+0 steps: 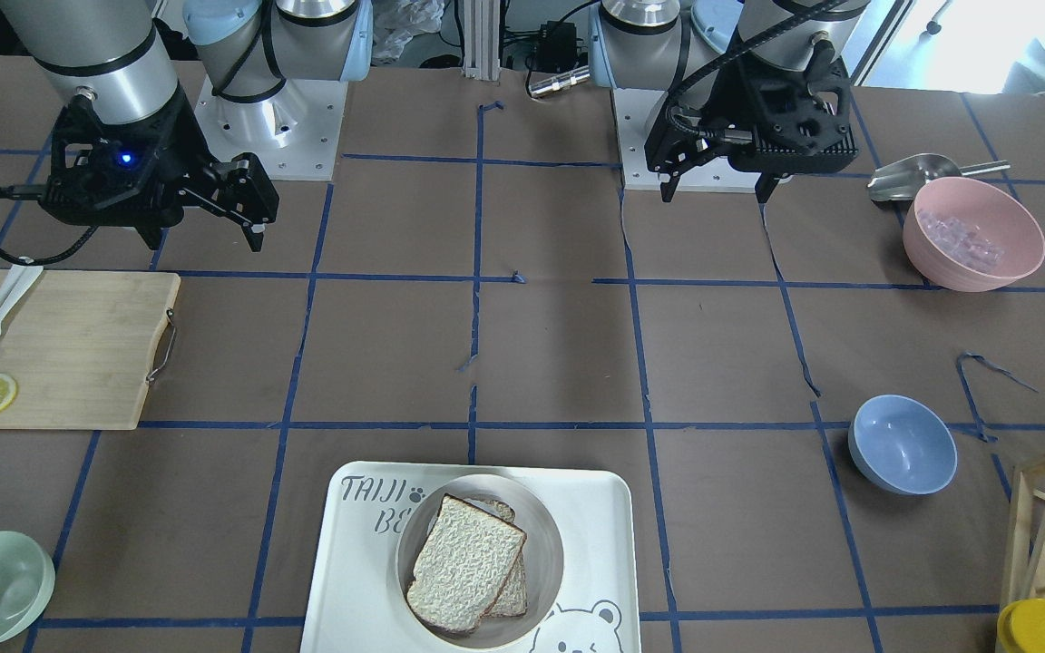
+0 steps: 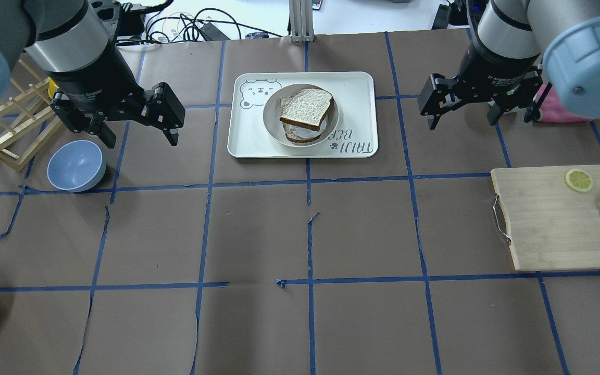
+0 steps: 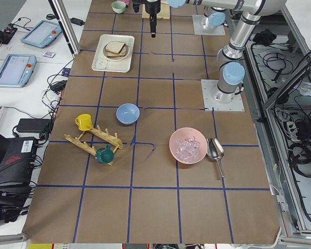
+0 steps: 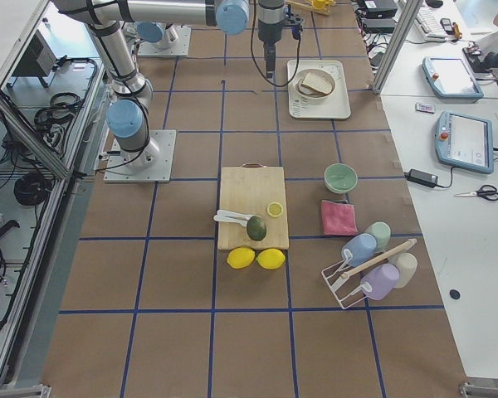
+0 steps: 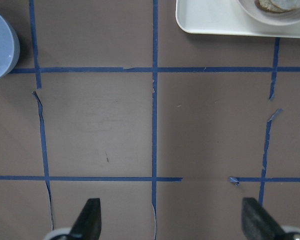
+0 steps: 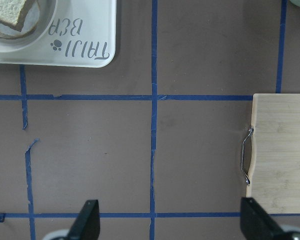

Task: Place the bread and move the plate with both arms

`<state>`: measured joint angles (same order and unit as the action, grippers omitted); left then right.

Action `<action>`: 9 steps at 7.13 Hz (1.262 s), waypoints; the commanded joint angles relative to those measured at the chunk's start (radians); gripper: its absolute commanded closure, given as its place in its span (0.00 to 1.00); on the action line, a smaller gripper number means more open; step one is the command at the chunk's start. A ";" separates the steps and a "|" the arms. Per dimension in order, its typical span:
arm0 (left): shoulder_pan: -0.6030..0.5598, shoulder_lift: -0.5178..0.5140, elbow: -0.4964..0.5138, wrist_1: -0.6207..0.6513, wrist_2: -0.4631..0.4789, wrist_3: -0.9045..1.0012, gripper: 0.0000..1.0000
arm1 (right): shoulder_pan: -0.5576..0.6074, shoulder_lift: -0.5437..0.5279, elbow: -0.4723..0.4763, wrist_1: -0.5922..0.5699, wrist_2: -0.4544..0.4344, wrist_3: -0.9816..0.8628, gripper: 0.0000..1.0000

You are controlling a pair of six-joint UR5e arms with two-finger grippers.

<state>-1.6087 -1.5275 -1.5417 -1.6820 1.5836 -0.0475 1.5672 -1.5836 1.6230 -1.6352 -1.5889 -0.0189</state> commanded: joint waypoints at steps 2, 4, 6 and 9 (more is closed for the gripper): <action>0.003 -0.005 0.014 -0.007 -0.045 -0.061 0.00 | 0.001 -0.009 0.000 0.002 0.009 0.002 0.00; 0.006 -0.008 0.009 0.001 -0.047 -0.060 0.00 | 0.002 -0.009 0.000 0.002 0.009 0.001 0.00; 0.006 -0.007 0.008 0.001 -0.042 -0.051 0.00 | 0.002 -0.009 0.000 0.000 0.009 0.001 0.00; 0.007 -0.002 0.003 0.002 -0.042 -0.049 0.00 | 0.002 -0.009 0.000 0.000 0.012 -0.001 0.00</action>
<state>-1.6027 -1.5321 -1.5380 -1.6799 1.5415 -0.0980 1.5683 -1.5923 1.6230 -1.6352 -1.5793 -0.0188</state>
